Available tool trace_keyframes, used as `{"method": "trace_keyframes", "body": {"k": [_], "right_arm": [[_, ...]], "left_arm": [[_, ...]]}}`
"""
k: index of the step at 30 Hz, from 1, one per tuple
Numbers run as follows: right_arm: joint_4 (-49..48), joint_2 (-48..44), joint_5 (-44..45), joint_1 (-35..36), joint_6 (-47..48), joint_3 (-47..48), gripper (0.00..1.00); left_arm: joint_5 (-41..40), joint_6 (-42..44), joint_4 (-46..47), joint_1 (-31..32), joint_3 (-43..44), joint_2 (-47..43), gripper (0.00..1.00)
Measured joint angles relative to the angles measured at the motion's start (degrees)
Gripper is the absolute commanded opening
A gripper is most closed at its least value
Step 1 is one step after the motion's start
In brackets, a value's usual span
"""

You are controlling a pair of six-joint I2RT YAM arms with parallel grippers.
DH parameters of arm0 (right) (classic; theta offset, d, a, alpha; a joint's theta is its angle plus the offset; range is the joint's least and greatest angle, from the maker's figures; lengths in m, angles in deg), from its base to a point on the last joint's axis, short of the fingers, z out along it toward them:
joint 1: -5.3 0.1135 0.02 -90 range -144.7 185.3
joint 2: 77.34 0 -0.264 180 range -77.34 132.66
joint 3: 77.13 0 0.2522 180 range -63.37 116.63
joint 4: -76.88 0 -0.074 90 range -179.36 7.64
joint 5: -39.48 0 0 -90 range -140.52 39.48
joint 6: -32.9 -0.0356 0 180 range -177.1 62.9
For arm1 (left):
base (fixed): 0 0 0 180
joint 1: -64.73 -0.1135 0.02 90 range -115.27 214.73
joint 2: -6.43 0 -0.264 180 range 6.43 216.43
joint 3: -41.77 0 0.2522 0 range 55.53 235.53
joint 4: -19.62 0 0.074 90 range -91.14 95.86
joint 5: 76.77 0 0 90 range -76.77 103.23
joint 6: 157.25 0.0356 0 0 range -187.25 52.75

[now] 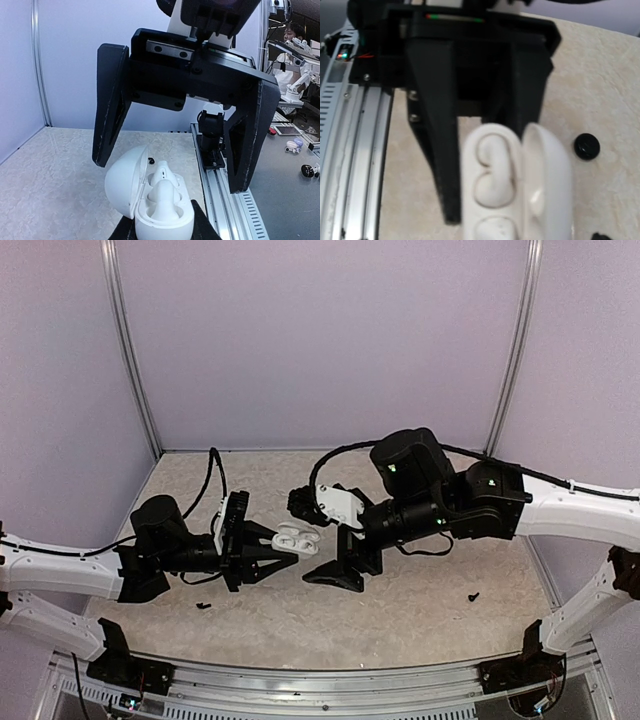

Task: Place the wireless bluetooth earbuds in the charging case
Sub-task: Close the charging case with the earbuds at the center of the board.

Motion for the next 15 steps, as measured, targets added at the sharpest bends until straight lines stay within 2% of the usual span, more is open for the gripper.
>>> {"method": "trace_keyframes", "body": {"k": [15], "right_arm": [[-0.1, 0.0, -3.0, -0.2, 1.4, 0.0, 0.83]], "left_arm": [[-2.0, -0.2, -0.3, -0.2, 0.2, 0.2, 0.11]]}}
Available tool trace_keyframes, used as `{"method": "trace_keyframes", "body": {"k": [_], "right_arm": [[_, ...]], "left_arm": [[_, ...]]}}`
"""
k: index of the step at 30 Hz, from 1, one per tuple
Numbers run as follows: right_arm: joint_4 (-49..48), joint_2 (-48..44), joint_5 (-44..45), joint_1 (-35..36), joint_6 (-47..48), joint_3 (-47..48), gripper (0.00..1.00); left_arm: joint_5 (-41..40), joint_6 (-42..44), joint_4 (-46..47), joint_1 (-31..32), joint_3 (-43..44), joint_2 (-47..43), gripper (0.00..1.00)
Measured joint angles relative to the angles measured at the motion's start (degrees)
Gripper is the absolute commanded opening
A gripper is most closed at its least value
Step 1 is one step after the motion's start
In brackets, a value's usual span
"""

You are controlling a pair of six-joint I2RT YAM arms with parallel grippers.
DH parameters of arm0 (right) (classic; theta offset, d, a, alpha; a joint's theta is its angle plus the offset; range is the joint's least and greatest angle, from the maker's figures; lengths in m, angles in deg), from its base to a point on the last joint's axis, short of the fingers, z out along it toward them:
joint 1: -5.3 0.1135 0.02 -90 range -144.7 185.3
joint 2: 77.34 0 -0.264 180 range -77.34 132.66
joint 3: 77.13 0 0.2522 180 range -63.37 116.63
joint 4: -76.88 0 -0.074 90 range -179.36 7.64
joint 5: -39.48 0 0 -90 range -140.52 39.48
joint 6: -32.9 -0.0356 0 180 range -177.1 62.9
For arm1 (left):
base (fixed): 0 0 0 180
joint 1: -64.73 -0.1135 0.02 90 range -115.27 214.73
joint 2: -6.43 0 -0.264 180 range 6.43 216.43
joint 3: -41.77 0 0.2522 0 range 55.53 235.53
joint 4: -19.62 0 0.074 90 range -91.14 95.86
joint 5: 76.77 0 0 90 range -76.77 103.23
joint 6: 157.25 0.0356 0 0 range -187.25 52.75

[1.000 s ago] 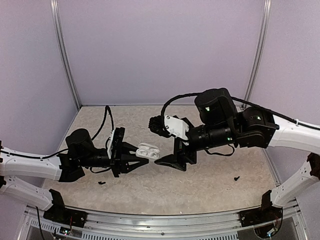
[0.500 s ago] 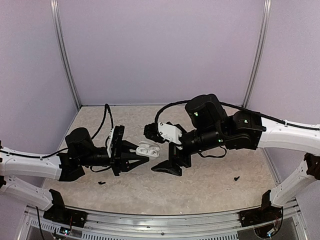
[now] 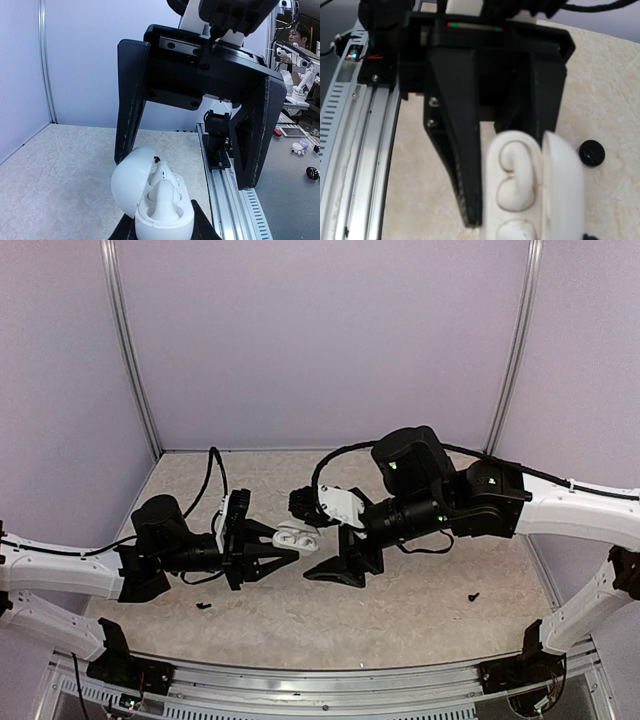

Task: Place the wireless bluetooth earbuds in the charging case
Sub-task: Close the charging case with the earbuds at the center of the board.

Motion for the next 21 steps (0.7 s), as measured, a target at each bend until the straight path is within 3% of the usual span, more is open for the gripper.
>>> {"method": "trace_keyframes", "body": {"k": [14, 21], "right_arm": [[0.1, -0.3, -1.5, -0.1, 0.8, 0.0, 0.72], [-0.7, -1.2, -0.4, -0.1, 0.8, -1.2, 0.75]], "left_arm": [[-0.6, -0.4, -0.3, -0.3, 0.0, 0.2, 0.11], [-0.7, -0.7, -0.3, -0.3, 0.0, 0.3, 0.12]]}}
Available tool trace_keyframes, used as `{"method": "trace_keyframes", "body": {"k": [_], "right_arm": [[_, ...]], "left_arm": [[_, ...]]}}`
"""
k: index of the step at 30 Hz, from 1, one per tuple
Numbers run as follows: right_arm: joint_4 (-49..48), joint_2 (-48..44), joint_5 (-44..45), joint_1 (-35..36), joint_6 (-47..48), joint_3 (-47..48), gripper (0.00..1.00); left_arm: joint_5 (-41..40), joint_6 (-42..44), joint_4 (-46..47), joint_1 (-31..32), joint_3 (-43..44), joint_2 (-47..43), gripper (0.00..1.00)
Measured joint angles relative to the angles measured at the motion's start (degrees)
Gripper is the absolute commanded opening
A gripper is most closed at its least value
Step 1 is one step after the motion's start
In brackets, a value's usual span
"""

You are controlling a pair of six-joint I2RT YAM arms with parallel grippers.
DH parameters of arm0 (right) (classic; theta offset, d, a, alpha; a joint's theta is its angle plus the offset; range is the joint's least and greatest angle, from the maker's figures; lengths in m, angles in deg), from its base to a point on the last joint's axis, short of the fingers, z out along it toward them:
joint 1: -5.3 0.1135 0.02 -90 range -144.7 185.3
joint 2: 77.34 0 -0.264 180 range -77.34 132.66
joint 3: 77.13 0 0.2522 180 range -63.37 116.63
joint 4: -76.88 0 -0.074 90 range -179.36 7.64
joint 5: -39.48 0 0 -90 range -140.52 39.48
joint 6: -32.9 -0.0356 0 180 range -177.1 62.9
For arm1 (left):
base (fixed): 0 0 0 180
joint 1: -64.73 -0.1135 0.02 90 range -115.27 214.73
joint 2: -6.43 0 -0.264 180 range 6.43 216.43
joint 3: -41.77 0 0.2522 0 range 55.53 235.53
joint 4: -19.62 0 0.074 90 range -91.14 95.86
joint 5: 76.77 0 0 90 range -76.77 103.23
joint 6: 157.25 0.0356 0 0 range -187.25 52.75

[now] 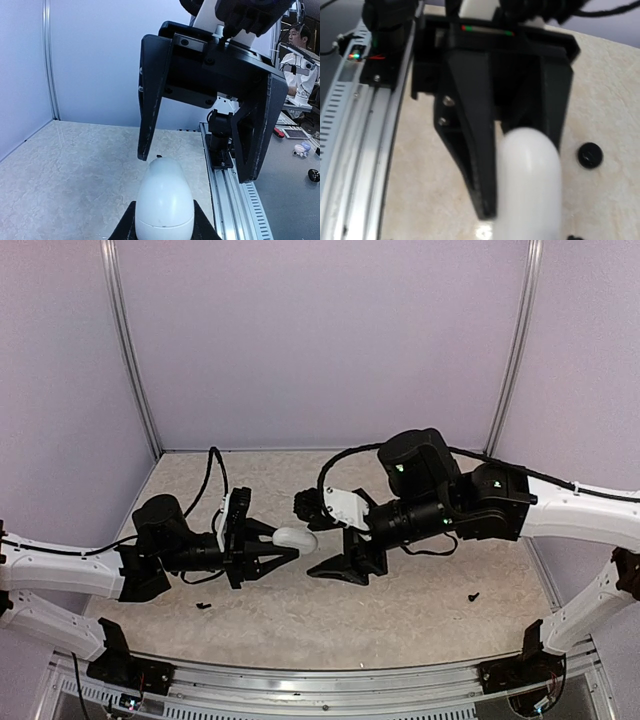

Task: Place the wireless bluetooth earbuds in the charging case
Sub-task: Close the charging case with the earbuds at the center of the board, then pass from the left arm to the right

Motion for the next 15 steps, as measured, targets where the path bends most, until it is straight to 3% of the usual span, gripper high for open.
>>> {"method": "trace_keyframes", "body": {"k": [7, 15], "right_arm": [[-4.4, -2.8, 8.8, 0.3, 1.3, -4.5, 0.76], [-11.0, -3.4, 23.1, 3.2, 6.2, -6.5, 0.78]], "left_arm": [[-0.9, -3.3, 0.3, -0.1, 0.7, 0.4, 0.08], [-4.9, -14.0, 0.0, -1.0, 7.6, 4.0, 0.07]]}}
